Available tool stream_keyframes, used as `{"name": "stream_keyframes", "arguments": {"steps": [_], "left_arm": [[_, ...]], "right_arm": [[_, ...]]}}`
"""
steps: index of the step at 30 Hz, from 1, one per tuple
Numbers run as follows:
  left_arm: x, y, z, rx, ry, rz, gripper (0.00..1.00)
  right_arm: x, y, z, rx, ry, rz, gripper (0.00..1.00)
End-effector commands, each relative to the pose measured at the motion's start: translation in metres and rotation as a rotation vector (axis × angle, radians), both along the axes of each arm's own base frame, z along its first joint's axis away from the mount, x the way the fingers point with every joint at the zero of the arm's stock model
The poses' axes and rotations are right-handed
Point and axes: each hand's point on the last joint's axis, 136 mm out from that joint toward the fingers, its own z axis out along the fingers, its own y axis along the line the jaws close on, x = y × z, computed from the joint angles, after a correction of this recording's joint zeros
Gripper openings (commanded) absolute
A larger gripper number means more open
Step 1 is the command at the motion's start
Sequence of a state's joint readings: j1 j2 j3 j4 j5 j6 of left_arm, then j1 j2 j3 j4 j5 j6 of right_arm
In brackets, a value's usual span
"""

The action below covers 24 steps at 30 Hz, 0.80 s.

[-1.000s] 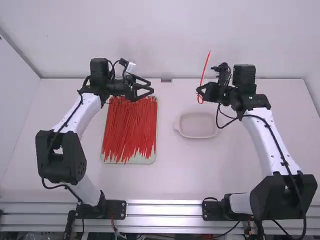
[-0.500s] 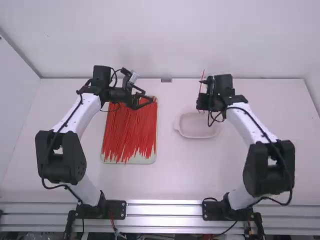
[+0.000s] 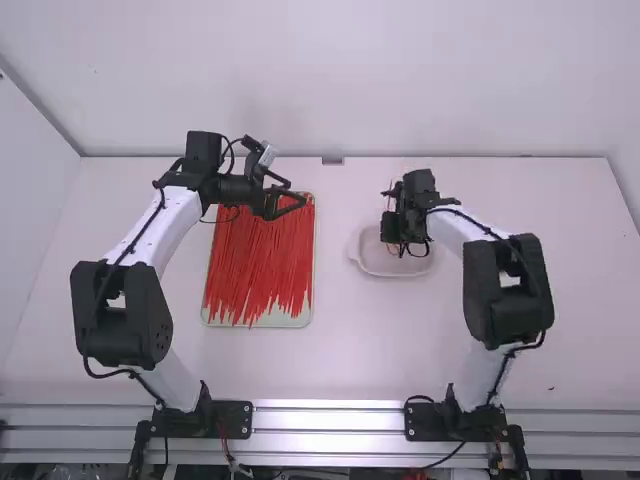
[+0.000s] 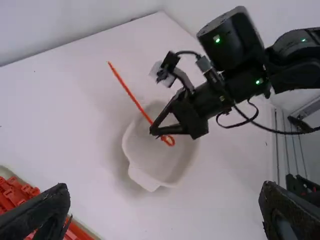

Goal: Fasten the cable tie

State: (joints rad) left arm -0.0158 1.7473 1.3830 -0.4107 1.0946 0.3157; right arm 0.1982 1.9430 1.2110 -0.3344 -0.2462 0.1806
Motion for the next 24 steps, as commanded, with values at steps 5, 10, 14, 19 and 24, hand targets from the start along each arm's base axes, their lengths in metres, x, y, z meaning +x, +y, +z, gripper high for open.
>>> {"name": "stream_keyframes", "arguments": {"steps": [5, 10, 14, 19, 24], "left_arm": [[0.004, 0.005, 0.009, -0.007, -0.033, 0.001, 1.0], [0.005, 0.007, 0.015, -0.008, -0.045, 0.006, 0.99], [0.008, 0.019, 0.032, 0.016, -0.061, 0.047, 0.99], [0.004, 0.03, 0.054, 0.109, -0.059, 0.082, 0.99], [-0.011, 0.031, 0.074, 0.148, -0.075, 0.046, 0.99]], "right_arm": [[-0.001, 0.004, -0.012, -0.044, 0.003, 0.01, 0.38], [-0.001, 0.003, -0.005, -0.042, 0.004, 0.008, 0.57], [-0.002, 0.002, 0.012, -0.045, -0.002, 0.01, 0.98], [0.0, -0.001, 0.056, -0.043, -0.08, -0.019, 0.98], [-0.01, -0.003, 0.097, -0.028, -0.136, -0.021, 0.98]]}}
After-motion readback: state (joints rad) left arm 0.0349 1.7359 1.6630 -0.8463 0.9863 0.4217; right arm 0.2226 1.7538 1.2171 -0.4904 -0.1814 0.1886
